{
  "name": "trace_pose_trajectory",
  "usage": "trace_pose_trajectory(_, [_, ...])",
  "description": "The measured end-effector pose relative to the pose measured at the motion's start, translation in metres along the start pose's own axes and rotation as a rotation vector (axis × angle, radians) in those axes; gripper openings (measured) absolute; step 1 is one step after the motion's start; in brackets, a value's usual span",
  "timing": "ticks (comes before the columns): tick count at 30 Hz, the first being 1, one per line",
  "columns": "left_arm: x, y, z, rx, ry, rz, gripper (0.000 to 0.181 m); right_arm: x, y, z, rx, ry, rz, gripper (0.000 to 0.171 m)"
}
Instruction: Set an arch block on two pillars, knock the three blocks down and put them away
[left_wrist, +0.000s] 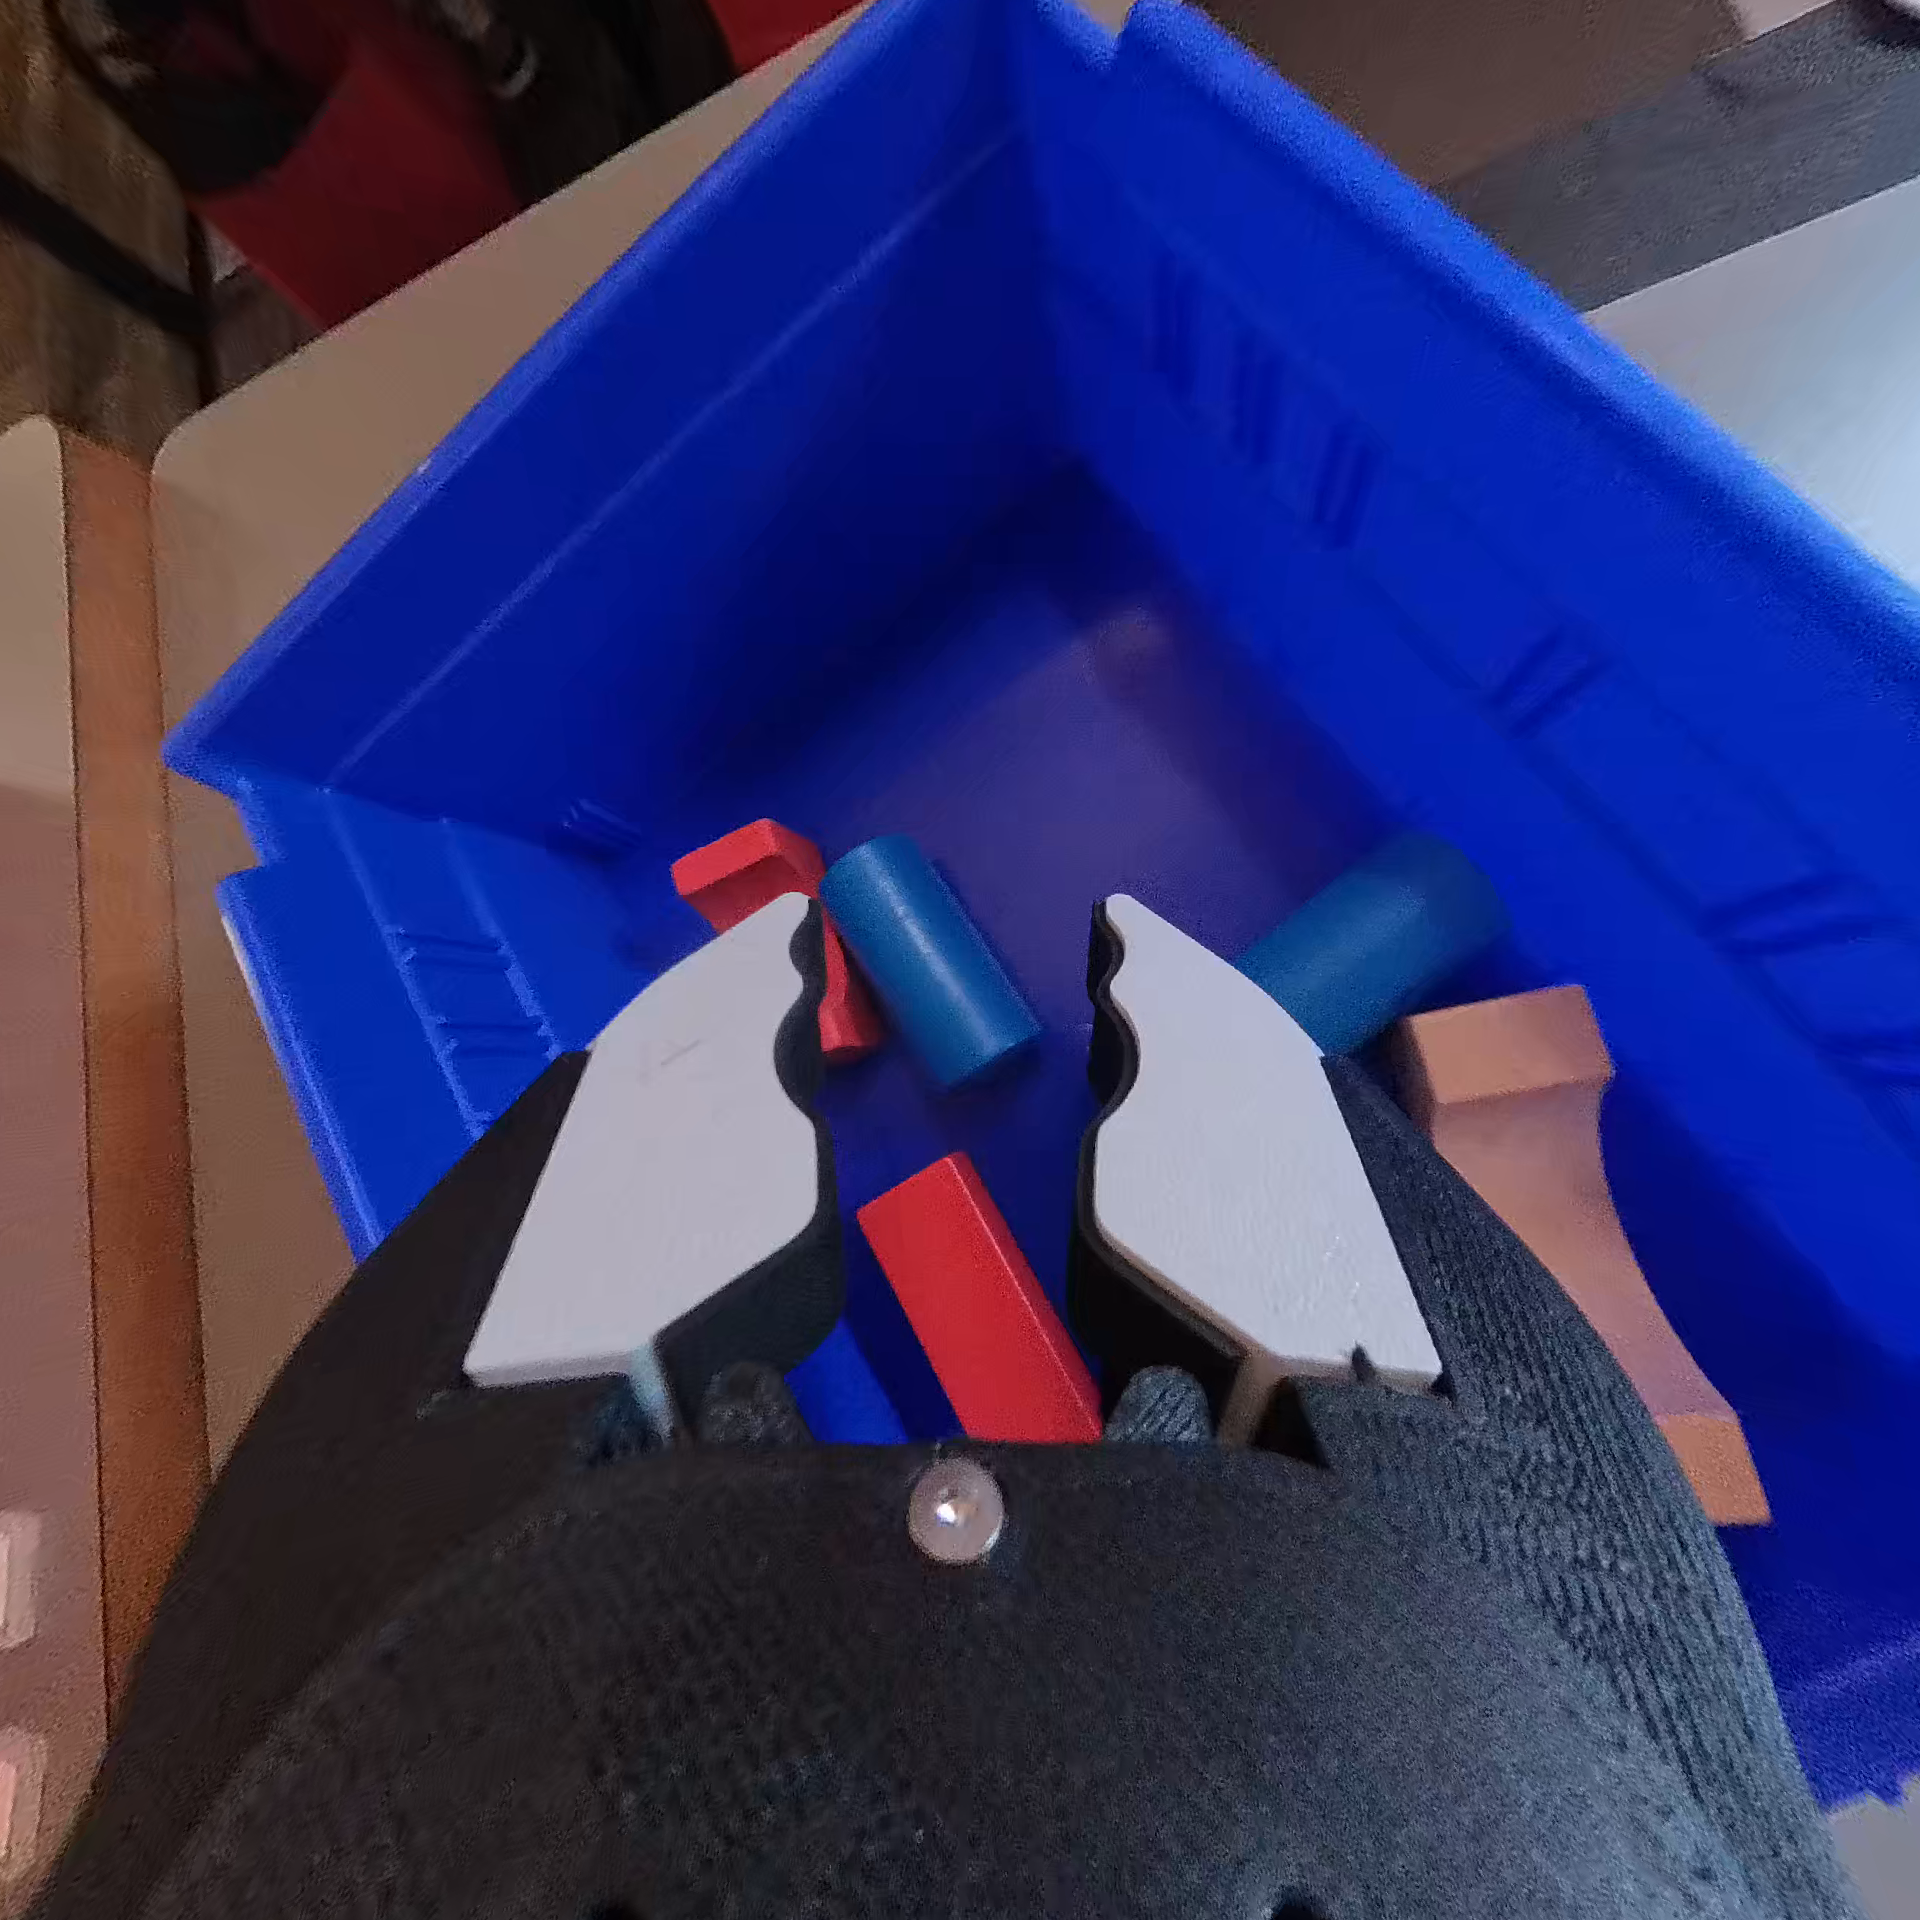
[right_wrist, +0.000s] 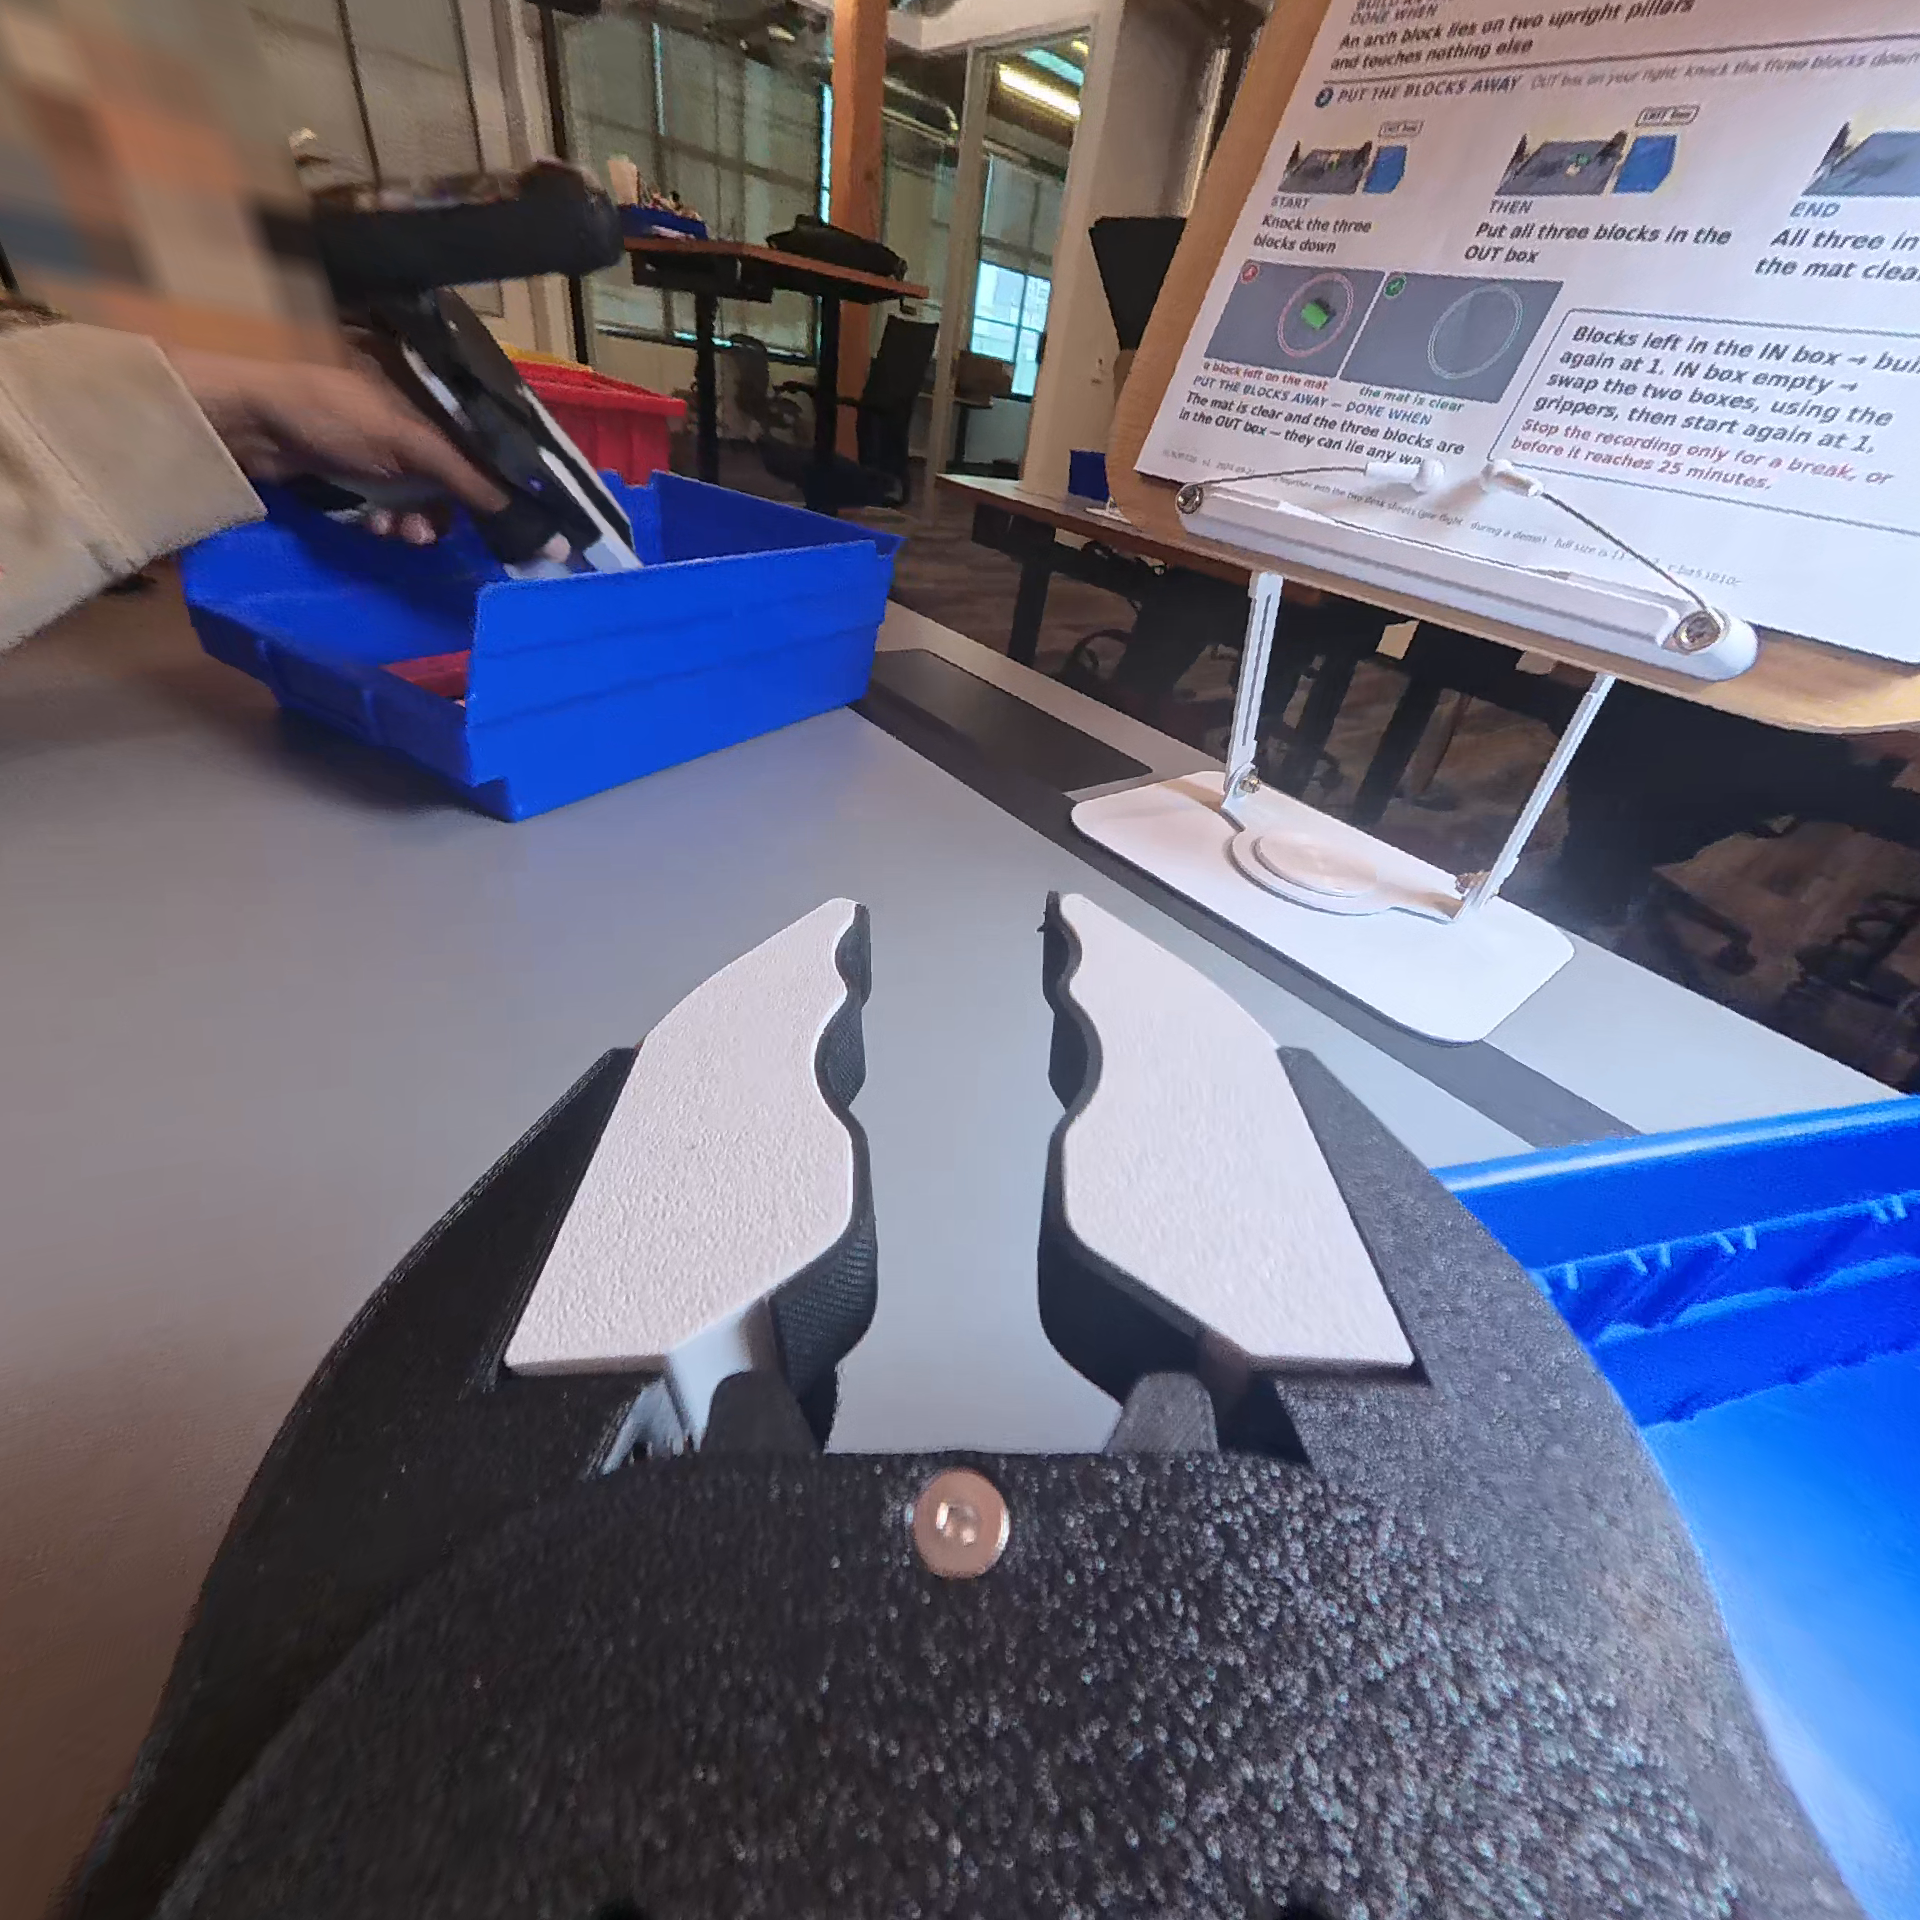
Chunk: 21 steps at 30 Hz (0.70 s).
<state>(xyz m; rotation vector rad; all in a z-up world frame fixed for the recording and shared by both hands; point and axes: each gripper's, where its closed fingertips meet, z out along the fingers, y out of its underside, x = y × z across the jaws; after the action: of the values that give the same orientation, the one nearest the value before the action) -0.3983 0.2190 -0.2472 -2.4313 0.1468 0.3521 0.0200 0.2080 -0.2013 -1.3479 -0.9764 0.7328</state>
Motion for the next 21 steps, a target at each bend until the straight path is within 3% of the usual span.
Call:
trace_pose_trajectory(6, [-0.04, 0.017, 0.031, -0.137, -0.135, -0.095, 0.055, -0.006, -0.002, -0.002, -0.011, -0.024, -0.02, 0.031])
trace_pose_trajectory(11, [-0.048, 0.021, 0.037, -0.154, -0.072, -0.169, 0.049, -0.006, -0.005, -0.004, -0.015, -0.027, -0.021, 0.03])
trace_pose_trajectory(21, [-0.041, 0.044, 0.013, -0.265, -0.059, 0.009, 0.037, -0.014, 0.002, 0.004, -0.041, -0.045, 0.003, 0.028])
